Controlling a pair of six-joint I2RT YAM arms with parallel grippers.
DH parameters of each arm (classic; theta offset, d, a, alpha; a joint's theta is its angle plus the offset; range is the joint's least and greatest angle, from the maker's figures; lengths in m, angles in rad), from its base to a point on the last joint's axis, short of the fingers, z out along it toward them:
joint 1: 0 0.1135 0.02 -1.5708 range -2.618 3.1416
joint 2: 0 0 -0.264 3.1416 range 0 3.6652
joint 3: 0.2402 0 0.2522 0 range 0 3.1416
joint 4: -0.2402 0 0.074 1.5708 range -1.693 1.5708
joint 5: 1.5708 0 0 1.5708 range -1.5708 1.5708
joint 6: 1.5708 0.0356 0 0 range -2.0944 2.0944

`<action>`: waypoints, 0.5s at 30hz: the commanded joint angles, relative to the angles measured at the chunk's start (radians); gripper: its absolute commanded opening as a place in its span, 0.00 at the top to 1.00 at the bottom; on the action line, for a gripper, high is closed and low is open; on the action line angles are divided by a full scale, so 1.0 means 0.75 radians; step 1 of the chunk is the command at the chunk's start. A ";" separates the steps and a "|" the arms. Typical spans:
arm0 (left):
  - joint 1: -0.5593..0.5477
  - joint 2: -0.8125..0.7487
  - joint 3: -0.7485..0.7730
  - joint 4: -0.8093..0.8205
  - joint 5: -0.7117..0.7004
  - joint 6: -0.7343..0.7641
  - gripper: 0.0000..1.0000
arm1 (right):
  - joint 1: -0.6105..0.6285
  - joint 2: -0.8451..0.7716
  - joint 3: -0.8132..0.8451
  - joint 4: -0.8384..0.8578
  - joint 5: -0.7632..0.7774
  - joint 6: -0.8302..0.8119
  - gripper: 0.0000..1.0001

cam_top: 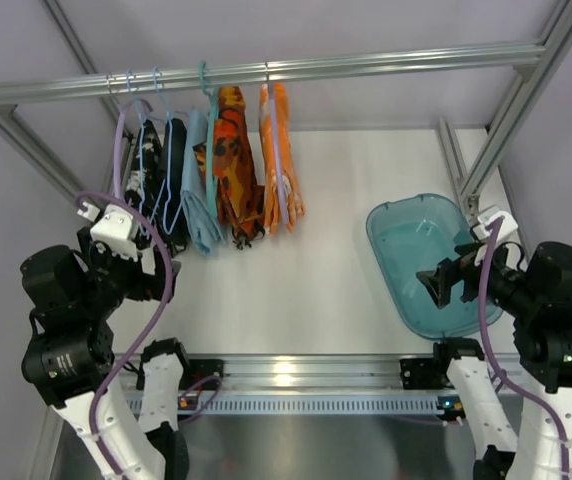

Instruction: Remove the trousers from the hanger

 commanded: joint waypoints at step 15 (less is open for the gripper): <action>0.006 0.224 0.430 0.019 0.132 -0.311 0.02 | -0.001 0.400 -0.003 0.934 -0.489 1.082 0.00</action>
